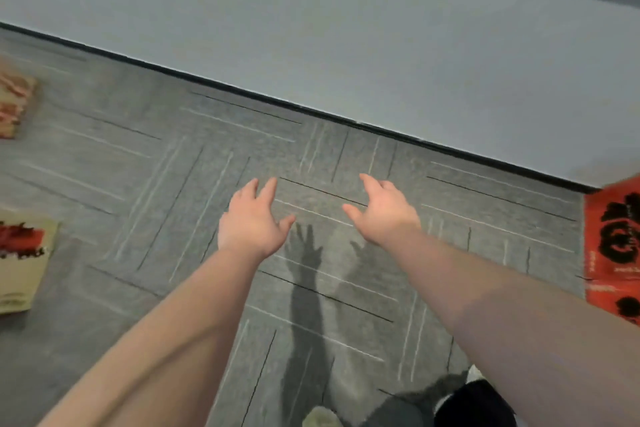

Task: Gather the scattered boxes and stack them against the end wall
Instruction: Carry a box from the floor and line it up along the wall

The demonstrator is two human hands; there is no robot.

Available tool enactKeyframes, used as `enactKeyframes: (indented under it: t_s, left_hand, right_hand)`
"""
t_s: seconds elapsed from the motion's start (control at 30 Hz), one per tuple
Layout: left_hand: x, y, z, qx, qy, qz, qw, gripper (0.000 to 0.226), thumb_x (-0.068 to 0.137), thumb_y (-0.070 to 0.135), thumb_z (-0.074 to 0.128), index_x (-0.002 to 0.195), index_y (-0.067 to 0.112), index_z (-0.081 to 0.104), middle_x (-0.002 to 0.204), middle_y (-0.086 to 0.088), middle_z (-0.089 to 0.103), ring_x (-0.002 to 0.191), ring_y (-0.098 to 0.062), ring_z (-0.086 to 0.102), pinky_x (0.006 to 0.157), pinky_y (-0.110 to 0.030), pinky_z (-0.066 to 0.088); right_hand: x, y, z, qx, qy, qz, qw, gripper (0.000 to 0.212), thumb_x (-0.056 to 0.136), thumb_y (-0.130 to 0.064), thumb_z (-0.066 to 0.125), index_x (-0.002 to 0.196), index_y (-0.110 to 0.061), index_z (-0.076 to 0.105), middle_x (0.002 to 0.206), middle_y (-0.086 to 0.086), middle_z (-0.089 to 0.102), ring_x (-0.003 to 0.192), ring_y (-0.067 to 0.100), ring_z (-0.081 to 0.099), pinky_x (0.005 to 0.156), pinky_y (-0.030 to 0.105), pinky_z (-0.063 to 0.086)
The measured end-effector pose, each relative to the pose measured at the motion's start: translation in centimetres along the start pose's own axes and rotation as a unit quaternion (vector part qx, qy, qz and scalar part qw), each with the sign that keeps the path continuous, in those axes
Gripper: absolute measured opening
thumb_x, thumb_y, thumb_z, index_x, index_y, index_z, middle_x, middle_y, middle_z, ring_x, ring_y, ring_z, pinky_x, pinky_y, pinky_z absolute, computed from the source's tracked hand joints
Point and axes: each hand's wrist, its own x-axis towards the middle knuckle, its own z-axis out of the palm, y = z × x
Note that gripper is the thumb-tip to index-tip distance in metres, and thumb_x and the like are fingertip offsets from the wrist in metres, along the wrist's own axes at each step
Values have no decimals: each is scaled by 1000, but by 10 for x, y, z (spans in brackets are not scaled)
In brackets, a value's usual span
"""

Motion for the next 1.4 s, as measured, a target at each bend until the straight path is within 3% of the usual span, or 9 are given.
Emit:
enactKeyframes:
  t_s: [0.2, 0.57, 0.8, 1.07, 1.23, 1.4]
  left_hand:
    - [-21, -158, -43, -43, 41, -104, 993, 75, 89, 55, 51, 151, 31, 16, 158, -2, 14, 144, -24, 15, 112, -45, 30]
    - [-53, -385, -68, -88, 47, -298, 949, 75, 89, 58, 49, 151, 32, 14, 158, -1, 14, 144, -23, 16, 110, -47, 33]
    - [-49, -506, -92, -174, 114, -430, 879, 73, 89, 58, 49, 150, 31, 20, 158, -1, 17, 143, -25, 18, 108, -48, 34]
    - [-40, -636, -101, -245, 159, -486, 824, 71, 90, 56, 49, 150, 32, 18, 158, -3, 11, 143, -26, 15, 110, -46, 30]
    - [-41, -708, -100, -262, 142, -510, 807, 72, 90, 56, 48, 150, 36, 14, 159, -7, 5, 145, -29, 10, 111, -47, 25]
    - [-14, -770, -95, -286, 126, -559, 768, 73, 89, 58, 49, 150, 38, 13, 160, -7, 2, 146, -29, 8, 113, -48, 23]
  right_hand:
    - [-7, -165, 63, -35, -26, -107, 993, 63, 93, -51, 50, 147, -28, 28, 143, 6, 40, 133, 27, 39, 102, 44, 39]
    - [22, -392, 178, -146, -136, -219, 955, 67, 92, -55, 50, 148, -33, 23, 146, 2, 37, 134, 24, 37, 103, 45, 39]
    - [29, -530, 232, -213, -139, -327, 910, 65, 92, -53, 52, 147, -28, 27, 142, 6, 41, 131, 28, 41, 100, 46, 40]
    - [24, -678, 325, -265, -156, -385, 870, 64, 91, -53, 52, 145, -28, 29, 138, 9, 43, 129, 32, 43, 100, 48, 42]
    - [26, -753, 384, -270, -171, -402, 858, 60, 90, -54, 54, 140, -26, 35, 135, 10, 45, 128, 33, 44, 99, 48, 43]
    - [57, -819, 442, -286, -179, -427, 839, 61, 88, -56, 55, 139, -30, 35, 131, 10, 47, 124, 34, 46, 96, 48, 43]
